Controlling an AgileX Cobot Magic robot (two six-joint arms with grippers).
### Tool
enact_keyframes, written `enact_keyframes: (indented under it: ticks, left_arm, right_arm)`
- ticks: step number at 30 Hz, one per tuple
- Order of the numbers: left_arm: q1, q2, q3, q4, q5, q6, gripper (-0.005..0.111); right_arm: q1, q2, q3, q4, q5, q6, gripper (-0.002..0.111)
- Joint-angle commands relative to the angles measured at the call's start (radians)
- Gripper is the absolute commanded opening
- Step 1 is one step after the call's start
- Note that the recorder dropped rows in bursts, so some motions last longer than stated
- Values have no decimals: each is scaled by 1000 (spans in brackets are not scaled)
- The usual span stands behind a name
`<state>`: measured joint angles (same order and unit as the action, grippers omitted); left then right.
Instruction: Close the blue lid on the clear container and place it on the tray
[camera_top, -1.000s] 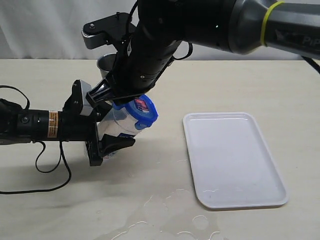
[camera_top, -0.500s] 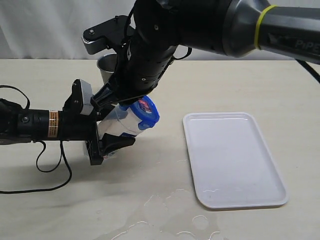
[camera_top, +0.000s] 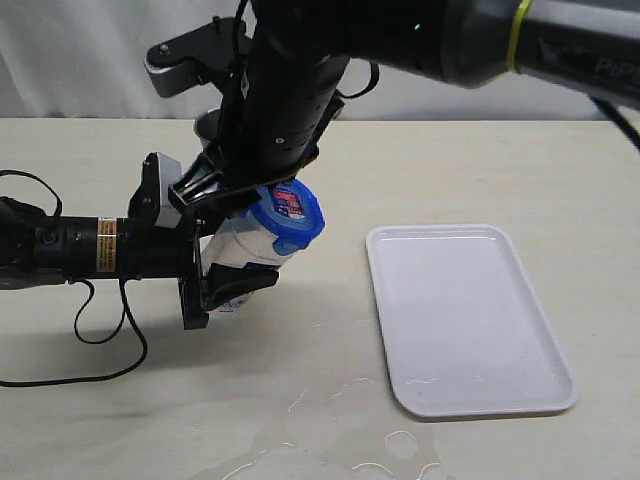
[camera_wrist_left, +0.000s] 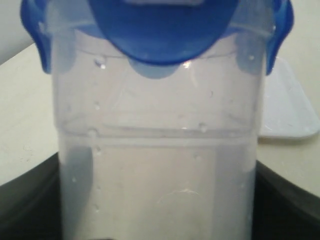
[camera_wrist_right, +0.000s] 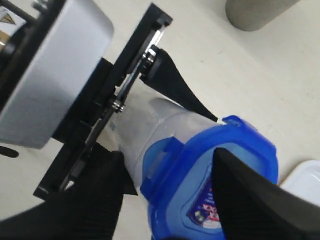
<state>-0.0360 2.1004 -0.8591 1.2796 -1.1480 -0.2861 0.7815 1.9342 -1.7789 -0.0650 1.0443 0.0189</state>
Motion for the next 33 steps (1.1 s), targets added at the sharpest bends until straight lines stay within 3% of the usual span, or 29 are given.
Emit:
enact_keyframes:
  ticks: [1,6,9,10,13,18,22,24,27,31,33]
  left_arm:
    - [-4,-14,-5,-17,-42,5,0]
    - [-4,-14,-5,-17,-73,4,0]
    - [-4,-14,-5,-17,-73,4,0]
    - [-6,-16,-5,-21,-73,4,0]
    - [-10,-16,-5,-28,-73,4,0]
    - [-10,-42,-5,-43,-73,4,0]
    - [-12,-101,-5,14,-73,-40,0]
    - [-12,-119,-5,27,-73,-62,0]
    - [-18,-118,-5,50,-73,-62,0]
    - [-58,-118,-5,61,-73,-62,0]
    - [-70,-118,-5,50,-73,-62,0]
  right_arm:
    - [1,-111,-13,-2,16,-7,53]
    - [1,-222,4,-2,16,-12,47]
    - [1,-300,53,-22,8,-19,32]
    - [-1,-349,102,-52,-10,-19,21]
    - [-21,-426,210,-80,-53,2,5]
    - [-127,-545,416,-76,-103,33,4]
    - [-282,-540,620,16,-282,16,4]
    - [-338,-500,675,140,-415,-41,4]
    - [-347,-399,676,496,-518,-315,4]
    - [-347,-334,676,874,-500,-671,4]
    - [-347,-337,676,936,-486,-717,4]
